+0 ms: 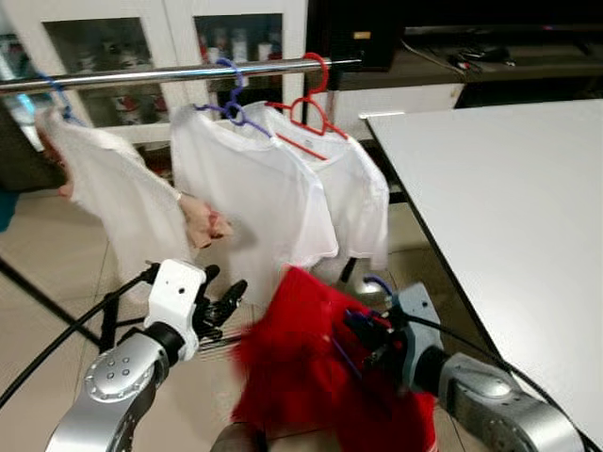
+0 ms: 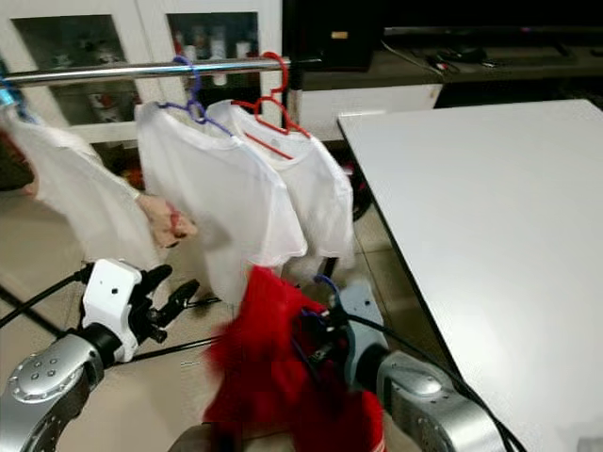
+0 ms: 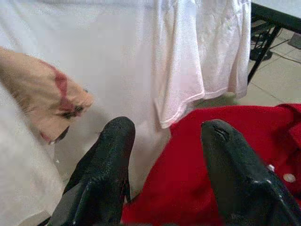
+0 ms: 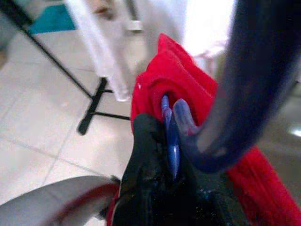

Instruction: Hang hanger

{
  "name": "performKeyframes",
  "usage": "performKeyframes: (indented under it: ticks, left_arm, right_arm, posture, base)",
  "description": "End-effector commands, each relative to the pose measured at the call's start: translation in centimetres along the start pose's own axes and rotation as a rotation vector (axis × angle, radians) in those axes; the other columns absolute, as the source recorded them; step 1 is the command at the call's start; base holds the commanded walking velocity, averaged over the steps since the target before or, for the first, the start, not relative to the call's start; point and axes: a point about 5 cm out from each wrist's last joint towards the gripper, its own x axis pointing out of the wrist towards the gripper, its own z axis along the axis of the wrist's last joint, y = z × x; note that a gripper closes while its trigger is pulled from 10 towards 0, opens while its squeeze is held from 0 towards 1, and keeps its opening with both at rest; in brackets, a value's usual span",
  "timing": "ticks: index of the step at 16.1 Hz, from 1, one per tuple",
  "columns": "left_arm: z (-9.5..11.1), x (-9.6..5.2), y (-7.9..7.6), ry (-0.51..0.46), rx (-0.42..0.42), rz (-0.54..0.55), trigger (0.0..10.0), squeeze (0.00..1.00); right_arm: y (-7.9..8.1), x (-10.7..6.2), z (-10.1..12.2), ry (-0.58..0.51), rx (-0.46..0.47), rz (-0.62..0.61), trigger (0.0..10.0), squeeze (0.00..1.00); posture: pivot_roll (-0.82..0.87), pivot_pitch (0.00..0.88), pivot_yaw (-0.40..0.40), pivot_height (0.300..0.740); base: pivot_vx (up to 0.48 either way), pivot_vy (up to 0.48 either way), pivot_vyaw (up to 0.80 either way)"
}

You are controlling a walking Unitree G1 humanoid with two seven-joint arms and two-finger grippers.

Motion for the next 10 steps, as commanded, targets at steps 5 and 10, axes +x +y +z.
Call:
performKeyframes:
  ticks: [5,10]
  left_arm:
    - [-0.9,-0.3,-0.1,0.020,-0.022,0.038,10.0,0.00]
    - [-1.2,-0.3,0.0,0.024,-0.004,0.075,10.0,0.00]
  right_arm:
    - [-2.7,-0.1,0.6,-0.043,-0.067,-0.188,10.0,0.00]
    - [-2.0,-0.2,0.5,-0.074,-0.087,-0.060,10.0,0.00]
  posture:
    - [0.01,0.099,-0.045,0.740]
    - [0.01,0.094,-0.062,0.740]
  base:
    - [0.000,0.348,0.00]
    - [0.000,0.148,0.00]
